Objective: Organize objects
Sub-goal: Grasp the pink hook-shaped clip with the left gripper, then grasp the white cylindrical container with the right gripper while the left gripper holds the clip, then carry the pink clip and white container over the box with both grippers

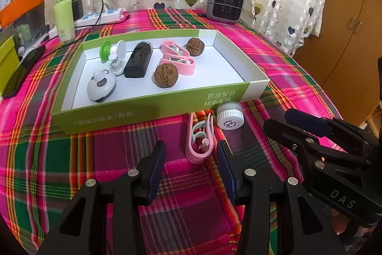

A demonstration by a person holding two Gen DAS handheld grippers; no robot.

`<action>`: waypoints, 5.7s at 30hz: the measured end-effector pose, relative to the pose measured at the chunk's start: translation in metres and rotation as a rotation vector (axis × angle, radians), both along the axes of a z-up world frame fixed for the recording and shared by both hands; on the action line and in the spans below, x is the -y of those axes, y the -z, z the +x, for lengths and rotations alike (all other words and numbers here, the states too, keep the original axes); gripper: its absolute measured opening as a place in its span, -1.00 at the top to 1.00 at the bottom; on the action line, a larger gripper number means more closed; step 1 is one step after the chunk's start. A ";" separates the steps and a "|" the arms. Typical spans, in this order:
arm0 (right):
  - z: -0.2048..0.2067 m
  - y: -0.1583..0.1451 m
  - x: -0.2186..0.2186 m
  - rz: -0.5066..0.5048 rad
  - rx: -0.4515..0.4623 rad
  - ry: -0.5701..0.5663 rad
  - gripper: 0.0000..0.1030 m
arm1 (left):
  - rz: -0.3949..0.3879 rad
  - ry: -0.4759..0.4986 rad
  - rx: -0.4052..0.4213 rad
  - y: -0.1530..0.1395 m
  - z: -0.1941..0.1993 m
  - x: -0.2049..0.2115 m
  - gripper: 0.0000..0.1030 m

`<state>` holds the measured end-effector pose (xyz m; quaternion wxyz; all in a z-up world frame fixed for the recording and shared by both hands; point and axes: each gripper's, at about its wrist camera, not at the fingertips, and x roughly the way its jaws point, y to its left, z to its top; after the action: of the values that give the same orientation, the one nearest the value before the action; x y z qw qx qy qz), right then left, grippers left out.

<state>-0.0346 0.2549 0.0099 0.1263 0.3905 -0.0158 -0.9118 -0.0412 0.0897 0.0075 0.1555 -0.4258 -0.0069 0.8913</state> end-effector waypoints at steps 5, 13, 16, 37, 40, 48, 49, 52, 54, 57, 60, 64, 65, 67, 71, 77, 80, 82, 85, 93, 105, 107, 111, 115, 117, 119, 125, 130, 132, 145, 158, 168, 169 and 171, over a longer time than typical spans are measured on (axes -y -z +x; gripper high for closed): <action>0.000 0.000 -0.002 -0.007 0.002 0.004 0.16 | -0.004 0.003 0.000 0.000 -0.002 -0.002 0.17; -0.003 0.001 -0.004 -0.009 0.011 0.007 0.16 | -0.012 -0.002 0.000 0.000 -0.007 -0.004 0.17; -0.004 0.002 -0.003 -0.005 0.014 0.003 0.16 | 0.001 -0.019 0.003 0.000 -0.010 -0.001 0.19; -0.013 0.002 0.015 0.015 0.016 -0.080 0.16 | 0.022 -0.091 0.005 0.002 -0.006 0.025 0.43; -0.018 0.005 0.022 0.023 0.038 -0.112 0.16 | 0.018 -0.104 0.005 0.002 -0.004 0.031 0.44; -0.027 0.007 0.031 0.037 0.046 -0.136 0.16 | 0.044 -0.116 0.009 0.003 -0.002 0.041 0.44; -0.028 0.007 0.032 0.038 0.045 -0.140 0.16 | 0.045 -0.115 0.010 0.003 -0.003 0.041 0.44; -0.032 0.009 0.035 0.032 0.060 -0.163 0.16 | 0.049 -0.113 0.010 0.003 -0.003 0.042 0.44; -0.033 0.012 0.037 0.039 0.072 -0.173 0.16 | 0.054 -0.112 0.012 0.003 -0.003 0.043 0.44; -0.033 0.013 0.039 0.040 0.081 -0.186 0.16 | 0.059 -0.112 0.012 0.003 -0.003 0.043 0.44; -0.031 0.013 0.041 0.031 0.085 -0.210 0.16 | 0.060 -0.112 0.012 0.003 -0.003 0.043 0.44; -0.030 0.013 0.044 0.051 0.089 -0.230 0.16 | 0.065 -0.112 0.013 0.003 -0.003 0.043 0.44; -0.029 0.013 0.045 0.051 0.090 -0.240 0.16 | 0.067 -0.112 0.014 0.003 -0.003 0.042 0.44; -0.028 0.013 0.046 0.048 0.092 -0.254 0.16 | 0.065 -0.112 0.013 0.003 -0.003 0.042 0.44; -0.030 0.013 0.044 0.054 0.089 -0.241 0.16 | 0.067 -0.112 0.014 0.003 -0.004 0.043 0.44; -0.035 0.013 0.042 0.042 0.084 -0.222 0.16 | 0.065 -0.111 0.013 0.003 -0.004 0.043 0.43; -0.037 0.014 0.045 0.055 0.081 -0.227 0.16 | 0.057 -0.110 0.012 0.003 -0.005 0.041 0.42; -0.037 0.014 0.046 0.060 0.080 -0.228 0.16 | 0.061 -0.109 0.013 0.003 -0.006 0.042 0.41; -0.039 0.014 0.048 0.072 0.076 -0.231 0.16 | 0.059 -0.109 0.013 0.002 -0.006 0.042 0.40; -0.039 0.014 0.049 0.081 0.072 -0.232 0.16 | 0.049 -0.107 0.011 0.002 -0.010 0.039 0.39; -0.038 0.014 0.050 0.091 0.070 -0.230 0.52 | 0.037 -0.106 0.008 0.002 -0.011 0.037 0.40; -0.037 0.014 0.050 0.088 0.071 -0.227 0.56 | 0.038 -0.106 0.008 0.002 -0.010 0.038 0.40; -0.036 0.014 0.050 0.085 0.071 -0.228 0.56 | 0.043 -0.108 0.009 0.002 -0.010 0.038 0.42; -0.036 0.014 0.051 0.085 0.071 -0.232 0.61 | 0.038 -0.109 0.008 0.002 -0.010 0.037 0.42; -0.035 0.015 0.051 0.084 0.071 -0.232 0.61 | 0.036 -0.110 0.008 0.002 -0.010 0.036 0.42; -0.035 0.014 0.051 0.082 0.071 -0.233 0.62 | 0.036 -0.111 0.007 0.002 -0.010 0.037 0.42; -0.031 0.014 0.051 0.072 0.073 -0.234 0.62 | 0.031 -0.113 0.008 0.002 -0.010 0.038 0.46; -0.028 0.013 0.051 0.058 0.072 -0.237 0.62 | 0.025 -0.115 0.007 0.003 -0.008 0.040 0.56; -0.027 0.013 0.050 0.052 0.071 -0.234 0.62 | 0.018 -0.114 0.006 0.003 -0.008 0.041 0.59; -0.019 0.009 0.050 0.029 0.061 -0.227 0.62 | 0.011 -0.116 -0.012 -0.002 0.000 0.043 0.60; -0.011 -0.005 0.050 0.009 0.032 -0.223 0.62 | 0.015 -0.116 -0.044 -0.017 0.009 0.042 0.60; -0.008 -0.016 0.051 0.002 0.007 -0.214 0.62 | 0.013 -0.115 -0.069 -0.029 0.011 0.041 0.60; -0.008 -0.017 0.051 0.001 0.004 -0.212 0.62 | 0.014 -0.113 -0.076 -0.031 0.011 0.041 0.60; -0.008 -0.019 0.049 -0.004 -0.003 -0.207 0.62 | 0.012 -0.111 -0.082 -0.034 0.010 0.041 0.60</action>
<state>-0.0425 0.2054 0.0292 0.2206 0.3882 0.0229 -0.8945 -0.0310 0.0485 0.0414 0.1087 -0.3868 -0.0294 0.9153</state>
